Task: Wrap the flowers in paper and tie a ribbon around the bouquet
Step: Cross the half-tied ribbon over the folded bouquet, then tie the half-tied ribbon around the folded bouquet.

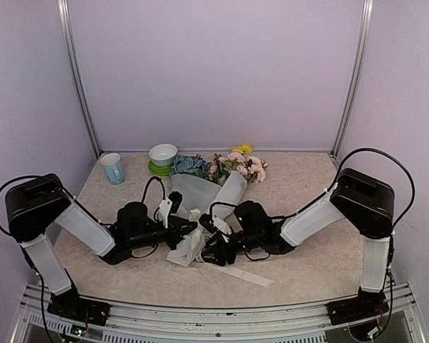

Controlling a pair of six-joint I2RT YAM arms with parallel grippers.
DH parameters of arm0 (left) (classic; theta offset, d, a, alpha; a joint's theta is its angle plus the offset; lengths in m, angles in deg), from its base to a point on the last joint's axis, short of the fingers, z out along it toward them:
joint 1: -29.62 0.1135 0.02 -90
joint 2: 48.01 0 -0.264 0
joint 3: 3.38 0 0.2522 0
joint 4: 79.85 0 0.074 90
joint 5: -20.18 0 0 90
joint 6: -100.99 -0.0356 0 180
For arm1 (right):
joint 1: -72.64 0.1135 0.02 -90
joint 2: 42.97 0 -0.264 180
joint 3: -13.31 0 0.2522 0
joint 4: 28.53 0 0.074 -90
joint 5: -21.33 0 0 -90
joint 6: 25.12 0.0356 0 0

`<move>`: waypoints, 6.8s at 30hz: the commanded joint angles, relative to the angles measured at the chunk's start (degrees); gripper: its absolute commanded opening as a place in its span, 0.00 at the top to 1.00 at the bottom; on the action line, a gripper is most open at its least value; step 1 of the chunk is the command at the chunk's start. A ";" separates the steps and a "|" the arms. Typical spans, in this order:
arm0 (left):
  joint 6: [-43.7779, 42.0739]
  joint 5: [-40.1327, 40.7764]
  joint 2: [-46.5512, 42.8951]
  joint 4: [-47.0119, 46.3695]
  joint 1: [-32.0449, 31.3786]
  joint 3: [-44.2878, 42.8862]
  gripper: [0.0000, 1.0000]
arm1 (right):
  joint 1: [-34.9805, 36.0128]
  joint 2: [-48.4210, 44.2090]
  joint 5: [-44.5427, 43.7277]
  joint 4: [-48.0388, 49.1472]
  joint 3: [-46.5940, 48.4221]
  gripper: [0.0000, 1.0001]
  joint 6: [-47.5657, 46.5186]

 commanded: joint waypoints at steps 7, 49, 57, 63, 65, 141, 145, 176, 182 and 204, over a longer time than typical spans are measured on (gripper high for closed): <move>6.56 -0.62 3.86 -5.35 -2.83 -0.53 1.00 | 0.55 2.10 -3.80 5.14 0.47 0.79 7.54; 2.27 2.62 -1.77 -0.63 -1.34 1.24 1.00 | -1.57 -10.25 -13.54 -8.54 -2.35 1.00 7.93; 2.05 3.20 -3.72 -0.20 -0.78 2.52 1.00 | -1.58 -14.21 -17.61 -10.88 -2.25 1.00 8.30; 4.23 2.37 -3.33 -2.88 0.53 3.60 1.00 | -2.88 -14.42 -21.46 -12.55 -1.07 1.00 11.40; 4.92 2.28 -3.22 -4.13 0.68 4.10 1.00 | -3.59 -14.30 -22.70 -12.57 -0.73 1.00 12.58; 17.52 3.77 -6.24 -4.24 9.15 11.61 1.00 | 1.19 -4.13 -2.34 -3.66 -2.94 0.54 23.01; 17.04 3.64 -6.62 -3.38 8.79 11.25 1.00 | 1.17 -4.42 -4.07 -4.60 -3.10 0.85 23.10; 14.44 5.50 -8.89 -0.12 7.76 9.81 1.00 | 2.18 -2.86 6.16 -20.13 20.96 1.00 12.11; 13.85 5.75 -9.46 0.68 7.93 10.15 1.00 | 5.42 0.91 4.67 -23.34 26.01 0.91 9.86; 13.81 5.27 -8.65 0.07 8.81 10.51 1.00 | -9.84 -26.13 -9.22 -21.32 -6.79 0.54 20.61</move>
